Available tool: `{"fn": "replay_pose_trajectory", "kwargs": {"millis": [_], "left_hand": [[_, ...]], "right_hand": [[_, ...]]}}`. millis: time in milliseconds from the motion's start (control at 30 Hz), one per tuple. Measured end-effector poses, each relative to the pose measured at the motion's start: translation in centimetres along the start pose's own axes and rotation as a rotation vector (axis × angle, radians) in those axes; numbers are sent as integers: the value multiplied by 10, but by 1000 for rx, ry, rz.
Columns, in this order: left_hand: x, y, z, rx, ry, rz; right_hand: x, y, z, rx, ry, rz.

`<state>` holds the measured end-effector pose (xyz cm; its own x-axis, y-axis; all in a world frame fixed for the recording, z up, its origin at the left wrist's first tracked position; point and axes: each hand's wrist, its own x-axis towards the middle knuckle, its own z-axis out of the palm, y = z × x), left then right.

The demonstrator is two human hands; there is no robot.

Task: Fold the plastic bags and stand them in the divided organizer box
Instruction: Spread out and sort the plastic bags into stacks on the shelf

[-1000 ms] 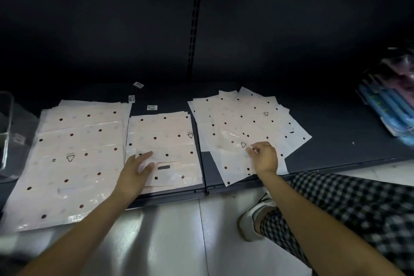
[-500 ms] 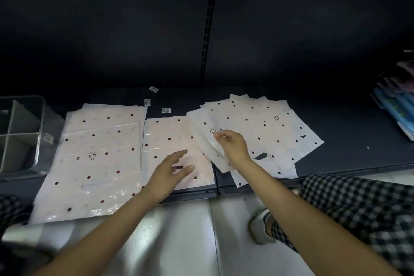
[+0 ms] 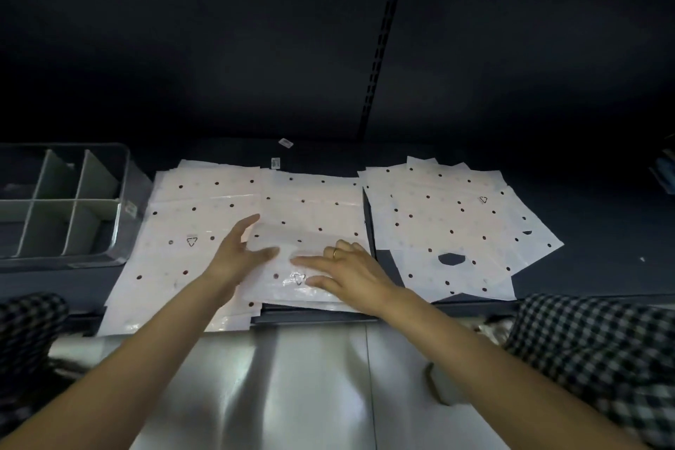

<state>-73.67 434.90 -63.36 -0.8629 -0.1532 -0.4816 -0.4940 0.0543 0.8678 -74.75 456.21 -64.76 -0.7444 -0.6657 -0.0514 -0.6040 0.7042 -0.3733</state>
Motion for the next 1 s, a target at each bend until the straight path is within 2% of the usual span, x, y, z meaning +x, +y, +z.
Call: {"fn": "replay_pose_trajectory", "kwargs": {"millis": [67, 133, 200, 300, 433, 533, 700, 767, 833, 867, 1000], "left_hand": [[1, -9, -5, 76, 45, 96], [6, -15, -20, 103, 171, 144], [14, -21, -43, 192, 319, 150], [23, -35, -83, 230, 476, 110], [25, -49, -111, 212, 568, 92], [22, -56, -120, 282, 583, 81], [16, -55, -117, 739, 617, 124], [12, -53, -105, 872, 634, 222], [11, -53, -93, 1000, 548, 433], [11, -53, -87, 1038, 456, 480], [14, -69, -69, 1092, 38, 286]], "right_hand": [[0, 5, 7, 95, 59, 11], [-1, 21, 7, 192, 163, 144], [-10, 51, 2, 195, 244, 365], [-45, 109, -8, 88, 260, 754], [-95, 159, -10, 24, 226, 1103], [-107, 169, -6, 33, 256, 1189], [-109, 169, -8, 109, 426, 1183], [-109, 169, -10, 141, 464, 1177], [-109, 168, -13, 150, 458, 1189], [-109, 168, -14, 150, 447, 1196], [-108, 164, -17, 221, 478, 1248]]}}
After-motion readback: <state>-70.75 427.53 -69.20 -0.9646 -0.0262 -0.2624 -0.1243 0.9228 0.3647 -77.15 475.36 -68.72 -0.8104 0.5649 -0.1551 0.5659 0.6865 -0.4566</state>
